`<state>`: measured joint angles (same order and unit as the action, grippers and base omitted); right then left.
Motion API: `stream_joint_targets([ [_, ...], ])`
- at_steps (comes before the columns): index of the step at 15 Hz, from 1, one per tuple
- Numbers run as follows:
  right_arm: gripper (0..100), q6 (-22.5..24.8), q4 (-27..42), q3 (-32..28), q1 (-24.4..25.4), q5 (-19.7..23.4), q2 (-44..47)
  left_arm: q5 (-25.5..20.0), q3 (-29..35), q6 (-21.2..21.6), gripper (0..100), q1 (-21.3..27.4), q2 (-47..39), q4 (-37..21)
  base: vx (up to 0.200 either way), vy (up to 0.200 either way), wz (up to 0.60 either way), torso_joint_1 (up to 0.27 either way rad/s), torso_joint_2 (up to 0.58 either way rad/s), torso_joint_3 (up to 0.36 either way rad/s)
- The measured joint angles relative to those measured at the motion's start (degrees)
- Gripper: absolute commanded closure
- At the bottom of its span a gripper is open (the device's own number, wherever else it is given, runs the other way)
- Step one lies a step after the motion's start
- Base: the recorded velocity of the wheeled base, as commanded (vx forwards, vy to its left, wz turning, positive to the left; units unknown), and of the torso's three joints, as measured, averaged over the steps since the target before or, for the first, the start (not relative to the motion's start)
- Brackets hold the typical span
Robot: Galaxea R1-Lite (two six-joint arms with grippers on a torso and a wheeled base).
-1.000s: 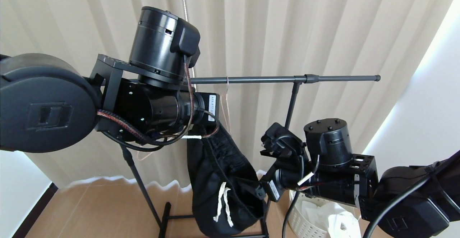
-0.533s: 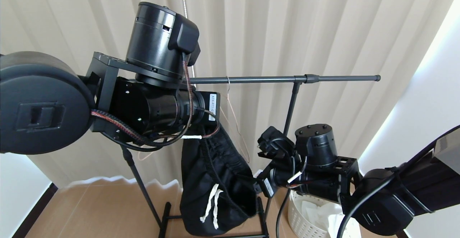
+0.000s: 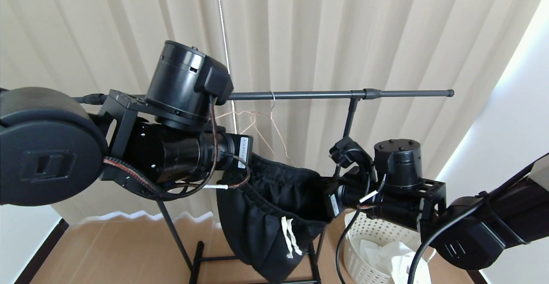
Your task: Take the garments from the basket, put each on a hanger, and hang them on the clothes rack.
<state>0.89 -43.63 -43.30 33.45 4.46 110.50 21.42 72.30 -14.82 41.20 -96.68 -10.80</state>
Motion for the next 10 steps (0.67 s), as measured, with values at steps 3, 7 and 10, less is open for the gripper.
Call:
stream_joint_targets([
  [3,100,-0.9,-0.3,0.8,-1.8,-0.1,-2.7,-2.0,-4.8,0.4,100,-2.2,0.6,0.2,0.000,0.000,0.00,0.000,0.00,0.000],
  [7,100,-1.0,-0.5,1.2,-2.6,-0.2,-5.7,-3.0,-11.2,2.1,0,-2.8,2.4,0.4,0.000,0.000,0.00,0.000,0.00,0.000],
  [10,100,-0.9,-0.4,1.5,-3.2,-2.2,-7.6,-3.3,-15.0,5.0,0,-3.8,5.7,0.4,0.000,0.000,0.00,0.000,0.00,0.000],
])
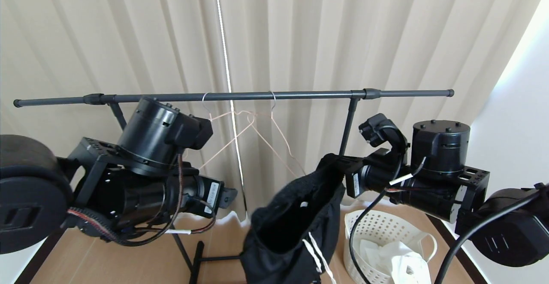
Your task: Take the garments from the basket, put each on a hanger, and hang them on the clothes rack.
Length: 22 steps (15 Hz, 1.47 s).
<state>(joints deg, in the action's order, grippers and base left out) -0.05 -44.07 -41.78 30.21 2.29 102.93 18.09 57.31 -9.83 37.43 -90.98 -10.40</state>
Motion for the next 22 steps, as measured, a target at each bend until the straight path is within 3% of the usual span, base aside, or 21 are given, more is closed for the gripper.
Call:
stream_joint_targets([
  [5,100,0.3,0.3,0.8,-0.6,-0.7,-3.2,-10.0,-4.7,9.0,0,-13.1,6.4,1.1,0.000,0.000,0.00,0.000,0.00,0.000],
  [8,100,0.8,0.4,1.6,-0.5,-0.9,-4.7,-13.3,-4.1,14.8,0,-21.0,3.2,10.5,0.000,0.000,0.00,0.000,0.00,0.000],
  [11,100,2.0,0.5,2.1,-0.5,-0.9,-6.1,-14.0,-0.5,19.0,0,-25.8,-5.0,17.1,0.000,0.000,0.00,0.000,0.00,0.000],
  [16,100,2.2,0.5,2.2,-0.5,-0.9,-6.8,-16.1,12.6,20.9,0,-29.1,-19.9,18.9,0.000,0.000,0.00,0.000,0.00,0.000],
  [20,100,2.2,0.4,2.4,-0.3,-0.9,-6.9,-18.3,18.3,21.0,0,-29.7,-27.5,19.1,0.000,0.000,0.00,0.000,0.00,0.000],
  [22,100,2.2,0.4,2.5,-0.3,-0.9,-6.9,-22.4,19.8,22.4,0,-30.6,-30.5,20.5,0.000,0.000,0.00,0.000,0.00,0.000],
])
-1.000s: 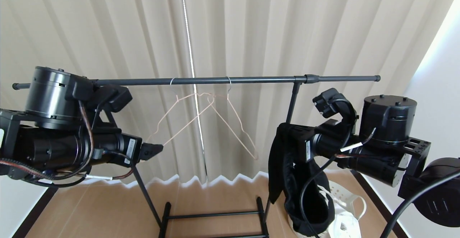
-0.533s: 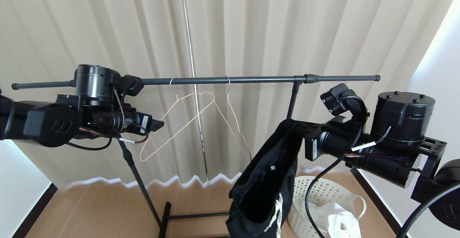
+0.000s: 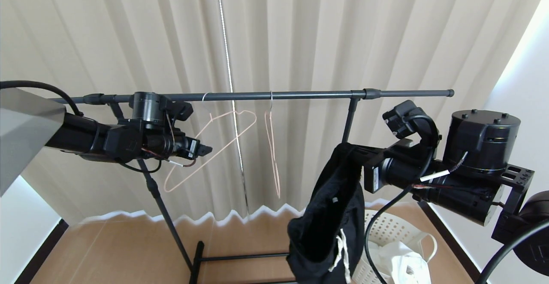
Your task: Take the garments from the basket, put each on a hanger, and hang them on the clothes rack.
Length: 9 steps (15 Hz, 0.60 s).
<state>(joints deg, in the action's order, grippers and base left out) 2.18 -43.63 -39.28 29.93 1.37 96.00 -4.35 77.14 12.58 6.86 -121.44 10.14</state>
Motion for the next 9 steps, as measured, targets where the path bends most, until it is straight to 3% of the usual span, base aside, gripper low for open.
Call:
stream_joint_targets([
  [7,100,0.0,0.0,0.0,0.0,0.0,0.5,-7.3,1.6,1.9,0,-3.1,-4.9,1.5,0.000,0.000,0.00,0.000,0.00,0.000],
  [9,100,0.0,0.0,0.0,0.0,0.0,0.7,-7.6,2.0,1.8,0,-3.1,-5.4,1.6,0.000,0.000,0.00,0.000,0.00,0.000],
])
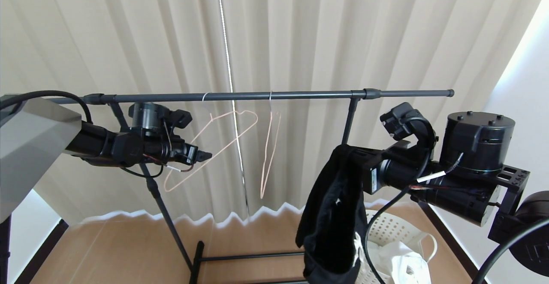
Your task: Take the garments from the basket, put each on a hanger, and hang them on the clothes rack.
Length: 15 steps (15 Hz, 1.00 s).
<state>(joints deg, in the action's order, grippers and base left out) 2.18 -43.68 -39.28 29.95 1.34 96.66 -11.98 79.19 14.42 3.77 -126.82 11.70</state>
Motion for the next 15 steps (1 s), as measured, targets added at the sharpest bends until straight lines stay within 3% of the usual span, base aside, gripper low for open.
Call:
stream_joint_targets([
  [6,100,0.0,-0.1,0.0,0.0,0.0,0.2,-0.2,0.0,0.0,0,-0.7,-0.8,0.0,0.000,0.000,0.00,0.000,0.00,0.000],
  [7,100,0.0,-0.1,0.0,0.0,0.0,0.2,-0.2,0.0,-0.1,100,-0.8,-0.9,0.0,0.000,0.000,0.00,0.000,0.00,0.000],
  [15,100,0.0,-0.1,0.0,0.0,0.0,0.3,0.2,-0.3,-0.1,100,-0.7,-1.1,0.0,0.000,0.000,0.00,0.000,0.00,0.000],
])
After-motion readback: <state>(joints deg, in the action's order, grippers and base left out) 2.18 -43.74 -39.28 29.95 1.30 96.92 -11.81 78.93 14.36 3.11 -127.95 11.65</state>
